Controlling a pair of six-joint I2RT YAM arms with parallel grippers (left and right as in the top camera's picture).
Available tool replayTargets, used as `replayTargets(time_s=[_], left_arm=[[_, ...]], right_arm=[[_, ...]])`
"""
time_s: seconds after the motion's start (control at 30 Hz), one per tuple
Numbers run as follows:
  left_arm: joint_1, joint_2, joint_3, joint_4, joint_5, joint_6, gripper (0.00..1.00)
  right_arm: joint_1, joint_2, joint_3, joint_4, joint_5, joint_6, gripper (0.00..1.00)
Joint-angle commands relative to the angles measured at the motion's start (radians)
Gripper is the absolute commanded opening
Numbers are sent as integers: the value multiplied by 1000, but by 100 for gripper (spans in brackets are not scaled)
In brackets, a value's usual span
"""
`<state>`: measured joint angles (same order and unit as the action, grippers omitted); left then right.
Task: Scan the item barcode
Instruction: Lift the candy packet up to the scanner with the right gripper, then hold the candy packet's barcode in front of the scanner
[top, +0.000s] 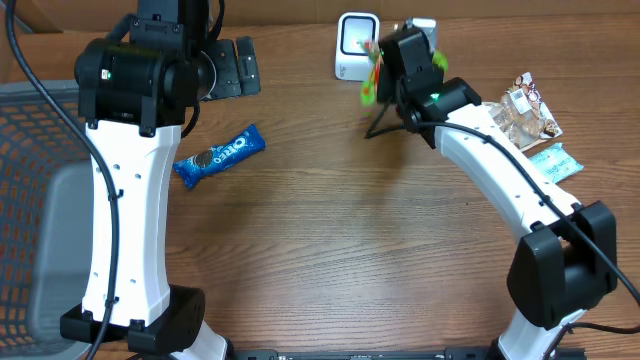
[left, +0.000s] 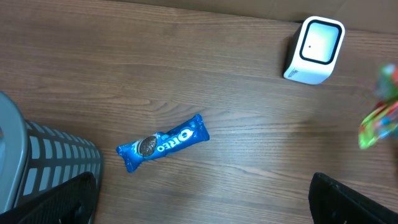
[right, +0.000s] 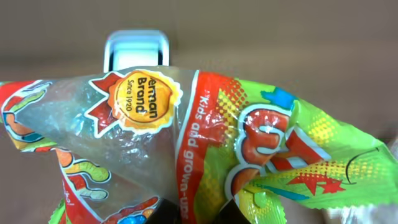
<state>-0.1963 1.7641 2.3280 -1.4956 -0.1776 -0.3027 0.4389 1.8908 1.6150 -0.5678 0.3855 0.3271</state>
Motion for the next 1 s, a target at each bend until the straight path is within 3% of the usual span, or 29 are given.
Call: replayTargets(time_s=[0.0,0.5,0.7,0.97], left_arm=[[0,1,-2,4,-13,19,100],[0,1,-2,4,-13,19,100],[0,1,-2,4,-13,19,100],[0,1,-2,4,-13,19,100]], right_arm=[[16,29,38,177,201,-151,4],[29,338,38,748,340,-652,4],[29,383,37,839,337,-780,4],[29,386,37,878,320,-835,4]])
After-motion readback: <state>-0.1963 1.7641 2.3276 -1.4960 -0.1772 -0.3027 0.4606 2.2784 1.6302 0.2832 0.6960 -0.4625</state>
